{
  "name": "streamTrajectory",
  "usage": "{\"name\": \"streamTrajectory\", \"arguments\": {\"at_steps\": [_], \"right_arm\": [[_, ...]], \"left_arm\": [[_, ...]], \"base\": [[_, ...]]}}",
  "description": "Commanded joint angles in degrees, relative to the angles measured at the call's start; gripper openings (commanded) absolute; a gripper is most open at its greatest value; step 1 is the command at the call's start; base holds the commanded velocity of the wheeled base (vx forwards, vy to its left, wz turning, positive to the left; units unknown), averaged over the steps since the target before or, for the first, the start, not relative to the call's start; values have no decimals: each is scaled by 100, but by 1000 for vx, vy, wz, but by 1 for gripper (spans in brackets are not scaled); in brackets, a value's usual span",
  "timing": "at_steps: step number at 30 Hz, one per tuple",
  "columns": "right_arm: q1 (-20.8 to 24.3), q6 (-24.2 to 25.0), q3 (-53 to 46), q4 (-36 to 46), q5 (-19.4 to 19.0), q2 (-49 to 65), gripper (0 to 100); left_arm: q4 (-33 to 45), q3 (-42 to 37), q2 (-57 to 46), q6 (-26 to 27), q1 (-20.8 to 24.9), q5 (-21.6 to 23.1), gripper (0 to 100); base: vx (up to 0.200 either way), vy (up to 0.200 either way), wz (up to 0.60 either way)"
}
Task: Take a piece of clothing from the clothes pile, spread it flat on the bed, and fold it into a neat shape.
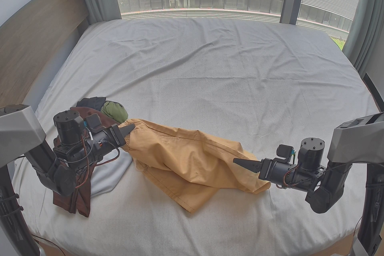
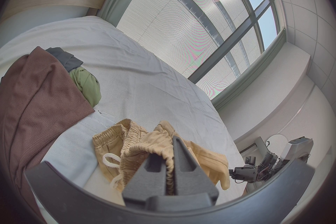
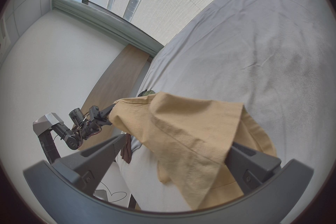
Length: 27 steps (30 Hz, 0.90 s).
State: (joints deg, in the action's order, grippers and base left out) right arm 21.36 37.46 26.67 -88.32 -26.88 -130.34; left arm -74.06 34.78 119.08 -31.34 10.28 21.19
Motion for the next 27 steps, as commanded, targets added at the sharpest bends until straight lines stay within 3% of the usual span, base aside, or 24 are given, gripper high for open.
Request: {"name": "streamTrajectory", "arguments": {"at_steps": [1, 20, 27], "right_arm": [[-35, -2, -13, -1, -1, -123, 100], [193, 95, 426, -1, 7, -149, 100], [193, 112, 593, -1, 297, -193, 100]], "left_arm": [[-12, -6, 10, -3, 1, -1, 0], [-109, -77, 10, -12, 1, 8, 0], [-144, -85, 10, -12, 1, 8, 0]], "base": [[0, 0, 0], [0, 0, 0], [0, 0, 0]]}}
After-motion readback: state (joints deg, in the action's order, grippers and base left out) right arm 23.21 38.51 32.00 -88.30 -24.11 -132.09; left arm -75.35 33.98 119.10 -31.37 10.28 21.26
